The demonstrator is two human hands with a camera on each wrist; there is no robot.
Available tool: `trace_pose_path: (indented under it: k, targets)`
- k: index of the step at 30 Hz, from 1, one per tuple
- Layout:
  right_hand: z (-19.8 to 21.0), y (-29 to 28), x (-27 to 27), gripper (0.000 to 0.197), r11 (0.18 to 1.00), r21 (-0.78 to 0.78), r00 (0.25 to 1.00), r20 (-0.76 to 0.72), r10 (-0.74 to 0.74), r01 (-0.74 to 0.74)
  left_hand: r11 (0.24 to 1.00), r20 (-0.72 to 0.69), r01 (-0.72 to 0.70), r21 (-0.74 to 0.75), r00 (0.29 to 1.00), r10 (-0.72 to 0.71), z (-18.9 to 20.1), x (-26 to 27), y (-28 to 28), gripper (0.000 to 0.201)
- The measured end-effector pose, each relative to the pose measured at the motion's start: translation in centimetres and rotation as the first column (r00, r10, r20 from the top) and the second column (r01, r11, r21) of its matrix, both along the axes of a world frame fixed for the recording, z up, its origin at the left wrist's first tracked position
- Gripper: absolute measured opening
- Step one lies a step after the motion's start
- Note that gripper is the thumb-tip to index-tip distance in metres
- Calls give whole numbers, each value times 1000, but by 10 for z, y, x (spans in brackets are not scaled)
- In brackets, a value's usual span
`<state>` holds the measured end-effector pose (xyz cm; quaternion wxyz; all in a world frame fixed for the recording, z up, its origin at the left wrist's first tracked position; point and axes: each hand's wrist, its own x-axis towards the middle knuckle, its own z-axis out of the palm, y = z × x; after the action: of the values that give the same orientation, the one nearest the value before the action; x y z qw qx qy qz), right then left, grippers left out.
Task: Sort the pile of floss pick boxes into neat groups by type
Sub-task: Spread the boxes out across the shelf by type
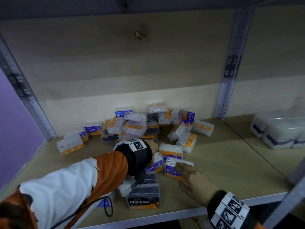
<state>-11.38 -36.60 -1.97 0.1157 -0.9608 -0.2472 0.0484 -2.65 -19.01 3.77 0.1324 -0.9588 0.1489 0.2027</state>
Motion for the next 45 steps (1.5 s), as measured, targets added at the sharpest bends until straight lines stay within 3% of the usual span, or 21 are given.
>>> trace_pose_path:
  k: [7, 10, 17, 21, 30, 34, 40, 45]
  targets:
    - [14, -2, 11, 55, 1000, 21, 995, -101, -3, 5, 998, -44, 66, -1, 997, -66, 2, 2, -3, 53]
    - [25, -8, 25, 51, 999, 32, 994, -112, 2, 2, 992, -54, 123, -9, 991, -123, 7, 6, 3, 34]
    - [50, -31, 81, 48, 996, -93, 999, -43, -7, 3, 945, 172, 259, -199, 959, -226, 29, 30, 33, 33]
    - [47, -40, 117, 53, 968, -251, 1000, 4, -10, 11, 948, 328, 264, -179, 924, -195, 38, 48, 52, 40]
    - [23, -42, 160, 70, 859, -510, 995, -51, -80, 43, 968, 399, 135, -212, 916, -41, 41, 88, 96, 68]
    - [18, -42, 166, 76, 855, -515, 989, -84, -124, 64, 984, 409, 119, -129, 911, -56, 39, 98, 111, 72]
    - [20, -44, 166, 69, 883, -465, 974, -163, -157, 64, 990, 397, 110, -89, 915, -66, 36, 109, 122, 63]
    - [17, -49, 165, 69, 863, -499, 986, -83, -144, 85, 993, 312, 31, -117, 950, 7, 37, 119, 116, 65]
